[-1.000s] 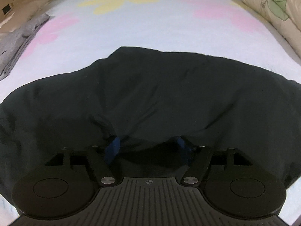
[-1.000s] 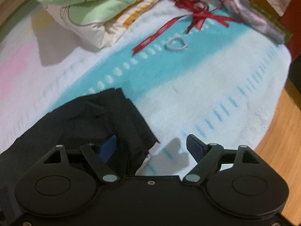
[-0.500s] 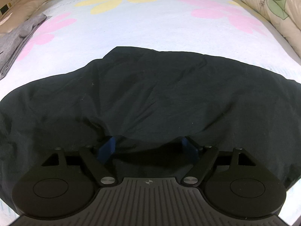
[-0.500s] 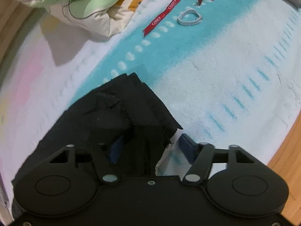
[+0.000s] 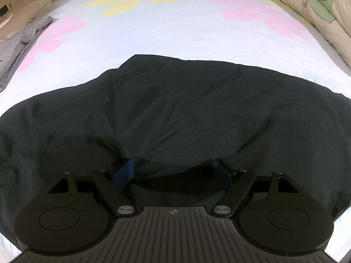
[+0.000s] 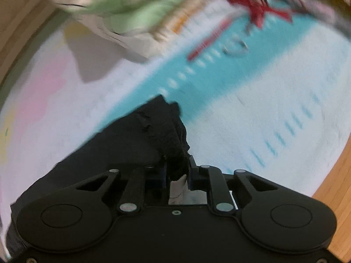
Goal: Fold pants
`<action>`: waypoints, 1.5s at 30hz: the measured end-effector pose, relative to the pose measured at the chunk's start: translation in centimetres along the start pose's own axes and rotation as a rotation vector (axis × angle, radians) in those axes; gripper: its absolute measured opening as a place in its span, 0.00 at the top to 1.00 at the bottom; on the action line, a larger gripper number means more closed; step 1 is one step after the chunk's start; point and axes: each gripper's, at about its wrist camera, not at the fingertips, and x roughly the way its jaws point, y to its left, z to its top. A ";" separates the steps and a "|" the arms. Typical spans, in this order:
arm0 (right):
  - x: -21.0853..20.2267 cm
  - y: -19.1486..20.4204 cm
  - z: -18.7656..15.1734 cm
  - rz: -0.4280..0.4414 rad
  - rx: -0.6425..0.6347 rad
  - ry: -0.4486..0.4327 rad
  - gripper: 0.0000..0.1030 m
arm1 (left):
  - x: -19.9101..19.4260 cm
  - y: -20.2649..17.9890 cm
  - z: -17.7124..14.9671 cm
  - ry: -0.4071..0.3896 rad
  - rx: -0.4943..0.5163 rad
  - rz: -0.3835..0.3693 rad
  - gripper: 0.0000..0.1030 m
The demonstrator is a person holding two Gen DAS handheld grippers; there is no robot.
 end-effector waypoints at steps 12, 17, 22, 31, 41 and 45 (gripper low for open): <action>-5.9 16.2 -4.3 0.284 -0.330 -0.111 0.79 | -0.3 0.1 0.0 -0.009 -0.010 -0.006 0.25; -4.8 23.8 -8.2 0.406 -0.448 -0.038 0.79 | -0.9 0.8 0.0 -0.015 -0.034 -0.025 0.25; -1.6 30.7 -11.7 0.441 -0.581 0.046 0.79 | -2.3 2.3 0.0 -0.055 -0.074 -0.016 0.25; 4.3 38.7 -19.8 0.365 -0.805 0.194 0.74 | -3.9 5.8 0.5 -0.135 -0.179 0.099 0.25; 1.3 36.7 -19.8 0.389 -0.933 0.094 0.37 | -5.2 4.9 0.9 -0.180 -0.171 0.005 0.25; 0.9 33.8 -16.0 0.320 -0.769 0.004 0.34 | -5.2 4.1 1.0 -0.178 -0.166 -0.064 0.25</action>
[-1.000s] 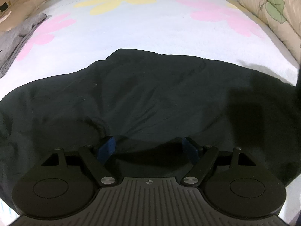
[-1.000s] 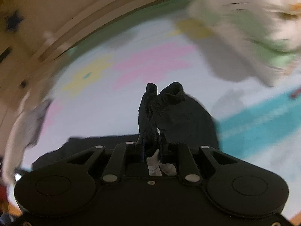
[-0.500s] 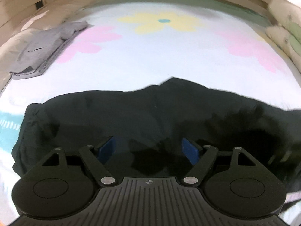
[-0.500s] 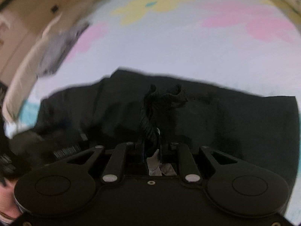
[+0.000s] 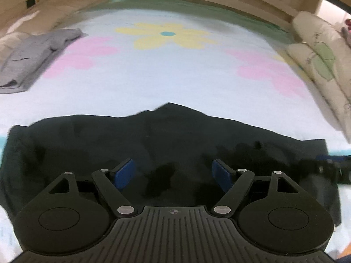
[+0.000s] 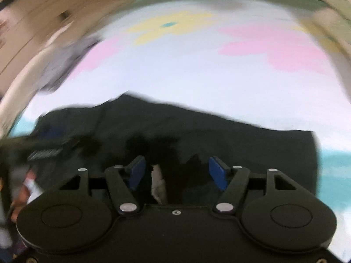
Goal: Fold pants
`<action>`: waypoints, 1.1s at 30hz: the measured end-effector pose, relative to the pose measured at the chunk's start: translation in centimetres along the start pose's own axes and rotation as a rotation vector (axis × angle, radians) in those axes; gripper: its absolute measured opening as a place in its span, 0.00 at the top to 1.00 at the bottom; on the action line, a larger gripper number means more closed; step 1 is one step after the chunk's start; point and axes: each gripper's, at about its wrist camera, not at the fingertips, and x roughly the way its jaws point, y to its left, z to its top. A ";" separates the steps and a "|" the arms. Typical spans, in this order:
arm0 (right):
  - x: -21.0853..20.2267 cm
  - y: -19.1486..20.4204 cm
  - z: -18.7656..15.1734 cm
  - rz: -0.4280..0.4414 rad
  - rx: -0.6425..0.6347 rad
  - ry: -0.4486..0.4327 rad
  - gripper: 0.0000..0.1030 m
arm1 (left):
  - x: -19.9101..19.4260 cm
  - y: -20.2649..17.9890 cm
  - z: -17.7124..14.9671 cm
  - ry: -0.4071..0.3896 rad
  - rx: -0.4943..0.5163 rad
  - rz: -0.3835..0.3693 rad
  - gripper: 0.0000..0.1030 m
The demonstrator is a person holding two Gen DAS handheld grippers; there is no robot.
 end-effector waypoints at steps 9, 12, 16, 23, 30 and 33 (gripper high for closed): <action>-0.4 -4.8 -0.7 -0.156 0.132 0.010 0.35 | 0.6 -1.9 0.0 0.011 0.039 -0.038 0.25; 1.2 -3.8 -1.2 -0.260 0.049 0.060 0.35 | 0.5 -2.6 -0.5 0.023 0.058 -0.102 0.25; 3.0 -4.7 -2.7 -0.251 0.037 0.172 0.34 | 0.7 -3.6 -1.3 0.053 0.080 -0.186 0.25; 3.7 -5.2 -4.2 -0.239 0.065 0.202 0.15 | 0.7 -6.1 -2.9 0.058 0.207 -0.261 0.26; 3.6 -5.6 -4.7 -0.223 0.057 0.190 0.12 | 2.6 -7.1 -3.3 0.091 0.218 -0.287 0.38; 3.6 -5.7 -4.8 -0.215 0.057 0.185 0.11 | 3.2 -7.4 -3.3 0.104 0.212 -0.308 0.41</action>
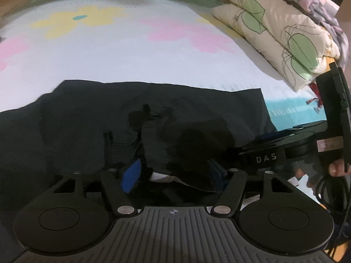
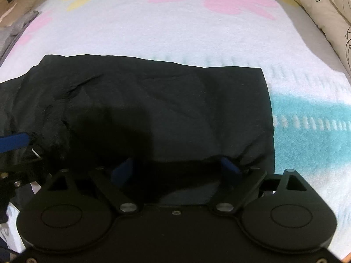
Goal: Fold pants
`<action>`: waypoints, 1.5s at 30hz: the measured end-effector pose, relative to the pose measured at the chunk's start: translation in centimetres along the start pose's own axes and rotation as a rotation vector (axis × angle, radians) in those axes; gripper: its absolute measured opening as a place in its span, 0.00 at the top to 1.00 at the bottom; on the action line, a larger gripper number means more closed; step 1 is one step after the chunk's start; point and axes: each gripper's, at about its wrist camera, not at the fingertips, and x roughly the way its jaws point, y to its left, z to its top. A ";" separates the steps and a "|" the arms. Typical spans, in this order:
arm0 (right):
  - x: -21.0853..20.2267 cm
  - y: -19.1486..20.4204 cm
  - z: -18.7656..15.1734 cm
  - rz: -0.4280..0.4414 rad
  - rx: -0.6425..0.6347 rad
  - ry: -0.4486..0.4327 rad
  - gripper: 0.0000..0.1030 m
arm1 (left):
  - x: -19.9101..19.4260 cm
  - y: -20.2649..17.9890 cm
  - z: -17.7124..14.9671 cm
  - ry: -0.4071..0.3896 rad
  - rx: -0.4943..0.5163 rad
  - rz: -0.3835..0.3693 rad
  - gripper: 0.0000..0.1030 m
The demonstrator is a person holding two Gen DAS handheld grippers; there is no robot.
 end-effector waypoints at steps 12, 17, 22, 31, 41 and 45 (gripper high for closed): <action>-0.5 -0.6 0.0 0.019 0.005 0.009 0.11 | 0.8 -0.3 -0.7 0.045 0.032 0.074 0.80; -1.0 -0.9 0.1 0.029 0.012 0.013 0.11 | -0.2 -0.2 -1.0 0.017 0.023 0.061 0.77; -1.2 -1.4 0.7 0.036 0.026 0.020 0.11 | 1.2 1.0 -0.3 0.082 -0.078 0.035 0.57; -1.2 -1.4 1.1 0.041 0.014 0.017 0.27 | 0.5 1.0 -0.2 0.038 -0.095 0.052 0.80; -3.0 -2.7 2.6 0.098 0.116 -0.063 0.34 | -1.8 3.1 -1.7 0.056 -0.154 0.095 0.80; -1.0 -1.7 2.1 0.054 0.080 0.011 0.34 | -1.8 3.5 -1.9 0.063 -0.156 0.101 0.80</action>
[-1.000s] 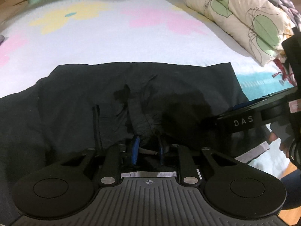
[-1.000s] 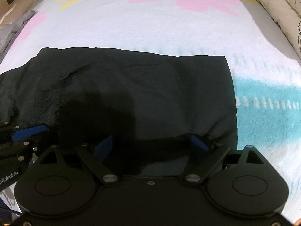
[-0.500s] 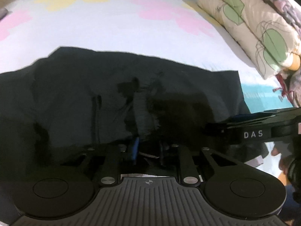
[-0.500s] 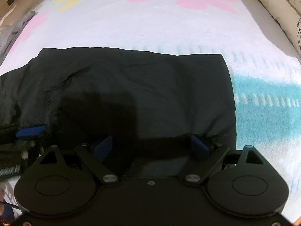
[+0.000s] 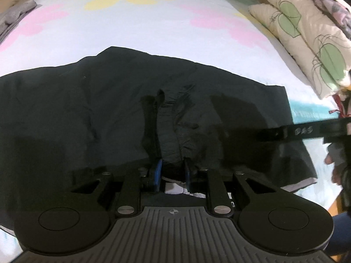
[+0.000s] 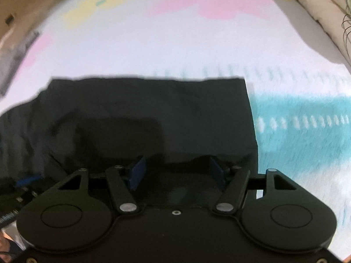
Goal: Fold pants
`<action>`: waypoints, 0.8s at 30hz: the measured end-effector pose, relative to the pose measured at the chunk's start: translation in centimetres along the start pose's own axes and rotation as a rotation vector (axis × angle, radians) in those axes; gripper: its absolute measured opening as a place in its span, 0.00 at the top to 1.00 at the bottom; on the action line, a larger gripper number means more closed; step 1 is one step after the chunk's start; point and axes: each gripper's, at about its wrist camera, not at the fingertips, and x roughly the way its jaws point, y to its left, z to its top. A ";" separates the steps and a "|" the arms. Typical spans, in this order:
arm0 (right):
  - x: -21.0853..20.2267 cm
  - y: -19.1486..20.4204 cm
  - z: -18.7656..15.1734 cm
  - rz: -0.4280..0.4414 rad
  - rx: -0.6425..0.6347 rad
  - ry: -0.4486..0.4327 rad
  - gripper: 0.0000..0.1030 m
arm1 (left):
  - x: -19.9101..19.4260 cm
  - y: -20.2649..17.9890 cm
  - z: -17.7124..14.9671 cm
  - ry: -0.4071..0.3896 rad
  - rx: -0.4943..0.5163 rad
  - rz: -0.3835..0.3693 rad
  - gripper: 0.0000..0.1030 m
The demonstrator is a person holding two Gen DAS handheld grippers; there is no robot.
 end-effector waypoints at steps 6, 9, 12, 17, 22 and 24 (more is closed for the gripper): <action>1.3 1.9 -0.5 -0.075 -0.080 -0.005 0.14 | -0.3 -0.1 0.3 -0.005 0.003 0.006 0.70; 1.7 2.6 -0.6 -0.084 -0.080 -0.002 0.07 | -1.8 1.0 0.4 -0.054 -0.008 0.013 0.56; 2.1 3.1 -0.6 -0.094 -0.081 0.001 0.03 | -3.1 2.2 0.7 -0.115 -0.020 0.090 0.53; 2.3 3.5 -1.0 -0.109 -0.062 -0.010 0.00 | -5.7 5.5 0.8 -0.178 -0.092 0.162 0.49; 2.5 4.2 -0.8 -0.116 -0.051 -0.012 0.00 | -8.1 9.4 -0.9 -0.234 -0.237 0.253 0.42; 2.2 3.4 -1.4 -0.115 -0.051 -0.012 0.00 | -8.6 10.9 -1.8 -0.236 -0.309 0.279 0.42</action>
